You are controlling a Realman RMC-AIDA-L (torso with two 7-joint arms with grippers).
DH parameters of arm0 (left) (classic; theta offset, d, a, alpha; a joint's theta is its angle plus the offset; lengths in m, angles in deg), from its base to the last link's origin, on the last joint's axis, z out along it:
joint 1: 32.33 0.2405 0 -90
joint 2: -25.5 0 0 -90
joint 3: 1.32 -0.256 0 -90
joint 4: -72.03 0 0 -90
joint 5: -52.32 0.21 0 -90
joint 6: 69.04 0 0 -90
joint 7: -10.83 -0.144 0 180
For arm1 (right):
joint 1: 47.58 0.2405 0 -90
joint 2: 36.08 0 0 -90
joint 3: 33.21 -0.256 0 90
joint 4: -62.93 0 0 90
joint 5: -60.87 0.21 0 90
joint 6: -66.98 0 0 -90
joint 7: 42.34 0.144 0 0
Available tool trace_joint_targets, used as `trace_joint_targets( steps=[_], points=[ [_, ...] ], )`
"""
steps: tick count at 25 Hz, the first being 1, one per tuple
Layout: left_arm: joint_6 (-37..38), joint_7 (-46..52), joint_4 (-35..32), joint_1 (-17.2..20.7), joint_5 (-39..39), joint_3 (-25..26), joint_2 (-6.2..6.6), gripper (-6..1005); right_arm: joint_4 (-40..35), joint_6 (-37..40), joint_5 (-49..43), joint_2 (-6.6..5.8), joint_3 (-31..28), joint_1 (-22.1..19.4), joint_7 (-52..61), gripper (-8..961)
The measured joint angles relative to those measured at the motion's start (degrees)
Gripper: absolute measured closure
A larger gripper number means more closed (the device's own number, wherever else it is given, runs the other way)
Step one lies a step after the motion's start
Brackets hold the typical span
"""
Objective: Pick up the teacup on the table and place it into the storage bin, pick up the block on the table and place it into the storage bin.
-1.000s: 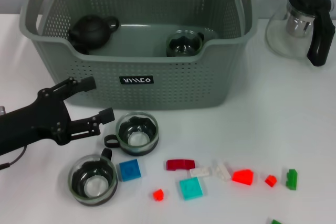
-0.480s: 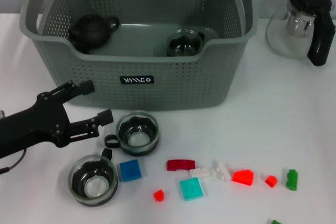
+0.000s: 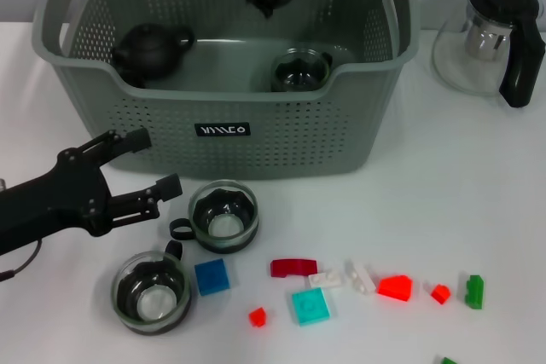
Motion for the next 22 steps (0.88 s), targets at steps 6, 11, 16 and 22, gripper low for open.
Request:
trace_joint_targets(
  steps=[6, 11, 16, 22],
  points=[
    [-0.3, -0.1, 0.0, 0.0, 0.0, 0.0, -0.01, 63, 7.2, -6.0, 6.2, 0.24, 7.9, 0.9, -0.6, 834],
    [-0.3, -0.2, 0.0, 0.0, 0.0, 0.0, -0.18, 64, 8.8, -6.8, 8.8, 0.31, 10.4, 0.7, -1.3, 829],
    [-0.4, -0.3, 0.1, -0.1, 0.0, 0.0, -0.41, 64, 10.4, -8.2, 9.0, 0.37, 10.7, 0.6, -1.1, 824],
    [-0.4, -0.3, 0.1, 0.0, 0.0, 0.0, -0.54, 64, 12.4, -8.7, 9.8, 0.39, 10.8, 0.9, -0.8, 818]
  ],
)
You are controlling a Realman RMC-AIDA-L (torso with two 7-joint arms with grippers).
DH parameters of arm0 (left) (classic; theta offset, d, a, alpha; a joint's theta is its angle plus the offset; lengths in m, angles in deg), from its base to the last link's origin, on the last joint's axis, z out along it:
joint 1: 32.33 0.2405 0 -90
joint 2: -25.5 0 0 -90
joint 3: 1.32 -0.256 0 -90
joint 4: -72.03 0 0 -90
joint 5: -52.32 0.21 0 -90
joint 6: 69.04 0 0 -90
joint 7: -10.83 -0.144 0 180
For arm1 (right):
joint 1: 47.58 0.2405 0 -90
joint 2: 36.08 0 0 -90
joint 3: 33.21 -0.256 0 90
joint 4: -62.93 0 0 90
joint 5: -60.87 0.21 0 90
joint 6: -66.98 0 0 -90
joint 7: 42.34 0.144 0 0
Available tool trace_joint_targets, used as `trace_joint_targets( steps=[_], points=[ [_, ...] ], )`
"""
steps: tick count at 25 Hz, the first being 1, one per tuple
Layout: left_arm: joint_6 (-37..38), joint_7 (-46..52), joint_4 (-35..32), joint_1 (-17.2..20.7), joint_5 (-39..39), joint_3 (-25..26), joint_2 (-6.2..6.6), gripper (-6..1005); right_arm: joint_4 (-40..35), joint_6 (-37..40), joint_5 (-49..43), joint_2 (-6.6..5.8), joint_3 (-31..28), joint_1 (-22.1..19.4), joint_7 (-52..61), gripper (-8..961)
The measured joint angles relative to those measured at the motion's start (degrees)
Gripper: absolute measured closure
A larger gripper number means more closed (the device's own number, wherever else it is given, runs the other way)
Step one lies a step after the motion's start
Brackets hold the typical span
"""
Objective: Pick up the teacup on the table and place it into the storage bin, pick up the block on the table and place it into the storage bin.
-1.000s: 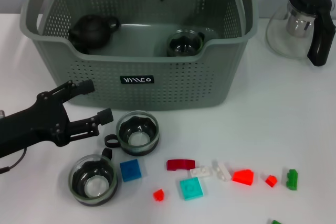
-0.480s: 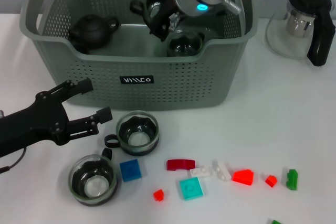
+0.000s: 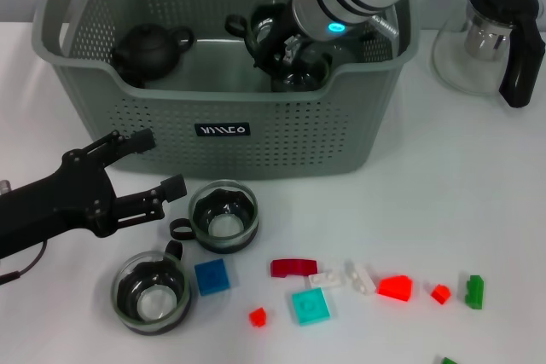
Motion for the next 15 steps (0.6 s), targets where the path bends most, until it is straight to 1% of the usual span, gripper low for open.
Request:
trace_joint_targets(
  steps=[15],
  points=[
    [0.5, 0.0, 0.0, 0.0, 0.0, 0.0, -0.23, 65, 1.7, -0.8, 0.4, -0.05, 0.1, 0.0, 1.5, 804]
  ],
)
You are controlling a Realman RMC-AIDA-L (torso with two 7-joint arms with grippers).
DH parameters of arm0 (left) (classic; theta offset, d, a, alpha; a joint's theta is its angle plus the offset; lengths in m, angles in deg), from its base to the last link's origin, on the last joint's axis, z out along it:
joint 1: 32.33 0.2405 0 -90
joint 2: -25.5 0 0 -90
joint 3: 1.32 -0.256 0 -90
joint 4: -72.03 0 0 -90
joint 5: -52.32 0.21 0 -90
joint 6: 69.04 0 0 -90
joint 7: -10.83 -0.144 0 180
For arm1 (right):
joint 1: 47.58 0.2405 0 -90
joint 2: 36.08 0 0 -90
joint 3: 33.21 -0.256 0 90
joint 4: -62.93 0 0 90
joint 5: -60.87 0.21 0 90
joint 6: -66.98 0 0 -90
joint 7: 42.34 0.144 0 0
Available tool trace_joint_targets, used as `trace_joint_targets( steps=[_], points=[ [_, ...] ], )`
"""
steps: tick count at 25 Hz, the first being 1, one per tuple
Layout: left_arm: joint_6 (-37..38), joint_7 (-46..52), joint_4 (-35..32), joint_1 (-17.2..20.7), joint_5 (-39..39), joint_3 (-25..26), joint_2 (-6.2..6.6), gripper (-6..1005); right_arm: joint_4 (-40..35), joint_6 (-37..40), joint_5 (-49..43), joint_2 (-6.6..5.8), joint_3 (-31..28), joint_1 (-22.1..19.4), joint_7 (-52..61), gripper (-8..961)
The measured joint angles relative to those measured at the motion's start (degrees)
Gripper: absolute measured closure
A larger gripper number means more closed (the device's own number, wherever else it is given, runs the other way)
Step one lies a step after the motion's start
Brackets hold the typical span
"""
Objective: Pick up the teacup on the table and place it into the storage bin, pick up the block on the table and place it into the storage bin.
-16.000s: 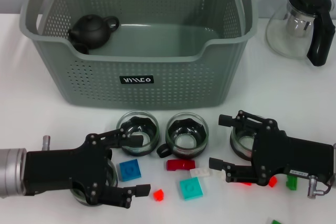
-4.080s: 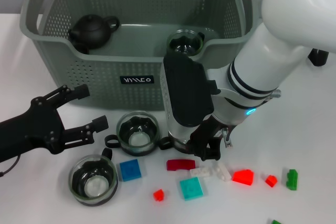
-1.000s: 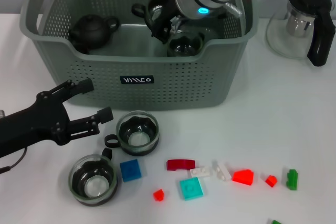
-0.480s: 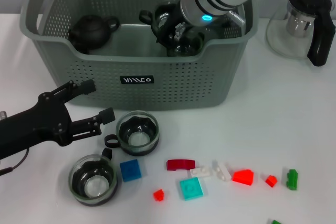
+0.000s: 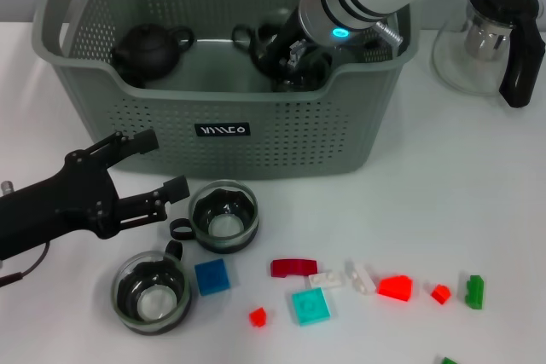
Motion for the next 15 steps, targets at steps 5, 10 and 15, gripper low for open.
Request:
trace_joint_targets(
  steps=[5, 10, 15],
  points=[
    [0.1, 0.0, 0.0, -0.2, 0.0, 0.0, -0.06, 65, -0.2, -0.1, 0.0, -0.07, 0.0, -0.1, 0.0, 799],
    [0.0, 0.0, 0.0, -0.3, 0.0, 0.0, -0.05, 66, -5.8, -0.1, 0.0, -0.54, -1.3, -2.8, 0.0, 619],
    [-0.2, 0.2, 0.0, -0.4, 0.0, 0.0, 0.02, 66, -27.4, 6.1, 0.6, -0.83, -8.0, -12.4, -0.4, 444]
  ],
)
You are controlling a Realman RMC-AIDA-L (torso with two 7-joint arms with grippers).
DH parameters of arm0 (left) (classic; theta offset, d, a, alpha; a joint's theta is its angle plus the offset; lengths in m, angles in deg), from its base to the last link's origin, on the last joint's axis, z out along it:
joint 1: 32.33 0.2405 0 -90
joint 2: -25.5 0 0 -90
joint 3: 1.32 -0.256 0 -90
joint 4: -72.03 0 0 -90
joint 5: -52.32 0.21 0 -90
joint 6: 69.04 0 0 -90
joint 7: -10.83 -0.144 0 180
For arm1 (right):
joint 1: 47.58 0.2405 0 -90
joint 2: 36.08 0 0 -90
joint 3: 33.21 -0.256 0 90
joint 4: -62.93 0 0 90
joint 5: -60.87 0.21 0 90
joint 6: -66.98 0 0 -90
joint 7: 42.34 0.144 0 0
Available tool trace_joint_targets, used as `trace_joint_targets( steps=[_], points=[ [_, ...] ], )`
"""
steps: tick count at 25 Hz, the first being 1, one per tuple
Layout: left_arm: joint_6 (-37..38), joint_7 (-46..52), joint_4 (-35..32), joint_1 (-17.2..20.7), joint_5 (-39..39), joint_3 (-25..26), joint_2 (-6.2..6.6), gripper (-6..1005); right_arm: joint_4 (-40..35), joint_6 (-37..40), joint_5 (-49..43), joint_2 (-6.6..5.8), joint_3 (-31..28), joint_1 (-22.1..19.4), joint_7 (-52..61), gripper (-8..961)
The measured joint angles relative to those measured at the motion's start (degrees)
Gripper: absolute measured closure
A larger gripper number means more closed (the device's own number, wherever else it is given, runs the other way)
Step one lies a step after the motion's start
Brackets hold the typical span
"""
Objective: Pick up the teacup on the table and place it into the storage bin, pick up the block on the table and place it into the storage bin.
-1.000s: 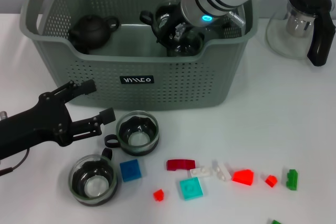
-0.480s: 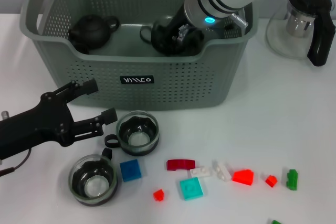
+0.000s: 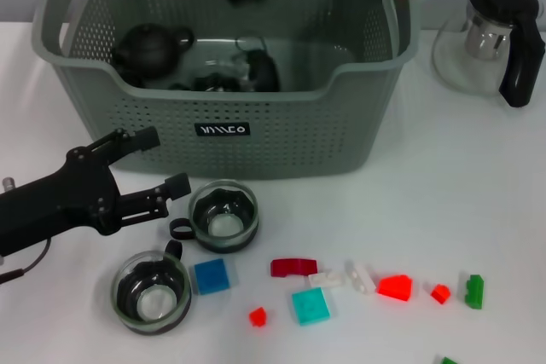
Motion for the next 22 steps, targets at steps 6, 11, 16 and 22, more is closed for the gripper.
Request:
trace_joint_targets(
  steps=[6, 11, 16, 22],
  points=[
    [-0.1, 0.1, 0.0, -0.1, -0.5, 0.0, 0.14, 66, -19.6, 3.5, 17.9, -0.07, -6.6, -14.9, -8.9, 283],
    [-0.1, -0.1, 0.0, -0.3, -0.5, 0.0, 0.15, 66, -17.4, 10.5, 49.6, -0.10, -11.6, -28.9, -34.4, 218],
    [-0.2, -0.1, 0.0, -0.3, -0.8, 0.0, 0.05, 67, 1.6, 32.6, 72.7, -0.26, -18.7, -36.0, -63.5, 217],
    [-0.3, -0.1, 0.0, -0.7, -1.0, 0.0, 0.06, 67, 14.2, 45.1, 67.3, -1.65, -23.0, -38.4, -72.8, 219]
  ],
)
